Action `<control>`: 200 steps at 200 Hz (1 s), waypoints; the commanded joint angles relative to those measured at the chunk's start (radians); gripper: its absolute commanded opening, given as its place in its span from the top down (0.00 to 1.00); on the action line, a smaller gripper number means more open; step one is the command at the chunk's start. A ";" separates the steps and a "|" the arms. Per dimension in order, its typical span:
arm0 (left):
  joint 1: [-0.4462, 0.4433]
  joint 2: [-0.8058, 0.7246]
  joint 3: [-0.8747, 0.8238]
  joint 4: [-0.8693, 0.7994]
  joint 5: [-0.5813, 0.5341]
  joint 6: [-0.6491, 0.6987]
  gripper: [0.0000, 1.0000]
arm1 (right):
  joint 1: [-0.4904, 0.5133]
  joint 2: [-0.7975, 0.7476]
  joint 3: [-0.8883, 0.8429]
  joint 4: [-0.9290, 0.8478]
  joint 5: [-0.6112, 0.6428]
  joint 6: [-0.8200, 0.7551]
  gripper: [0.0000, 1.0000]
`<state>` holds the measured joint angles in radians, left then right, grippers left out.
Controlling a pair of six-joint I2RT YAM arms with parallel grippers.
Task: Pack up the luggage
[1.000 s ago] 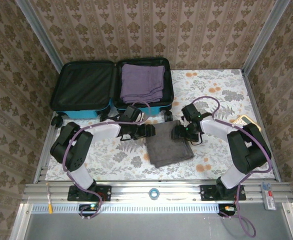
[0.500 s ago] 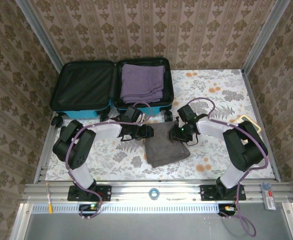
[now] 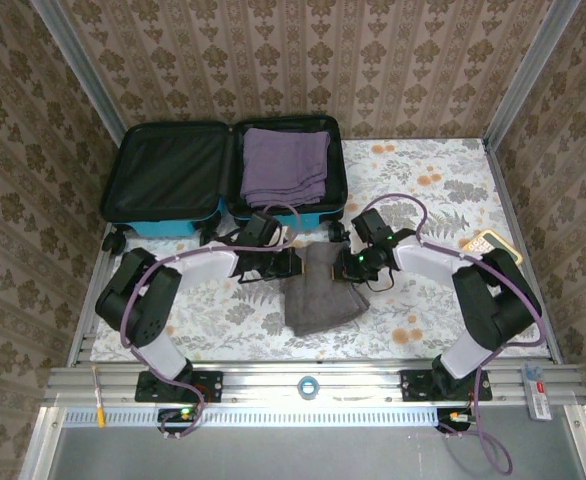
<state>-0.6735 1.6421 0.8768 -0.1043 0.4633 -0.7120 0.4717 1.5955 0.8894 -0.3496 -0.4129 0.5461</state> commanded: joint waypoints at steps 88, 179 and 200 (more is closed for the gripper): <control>0.082 -0.136 0.243 -0.174 -0.033 0.153 1.00 | 0.010 -0.052 0.268 -0.050 -0.027 -0.024 1.00; 0.274 0.080 0.640 -0.337 -0.016 0.303 1.00 | -0.030 0.231 0.613 0.106 -0.031 0.046 1.00; 0.308 0.138 0.706 -0.316 0.006 0.318 1.00 | -0.051 0.302 0.703 0.115 -0.032 0.048 1.00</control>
<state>-0.3939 1.7363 1.4944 -0.4355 0.4316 -0.4473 0.4370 1.8336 1.4891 -0.2855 -0.4198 0.5800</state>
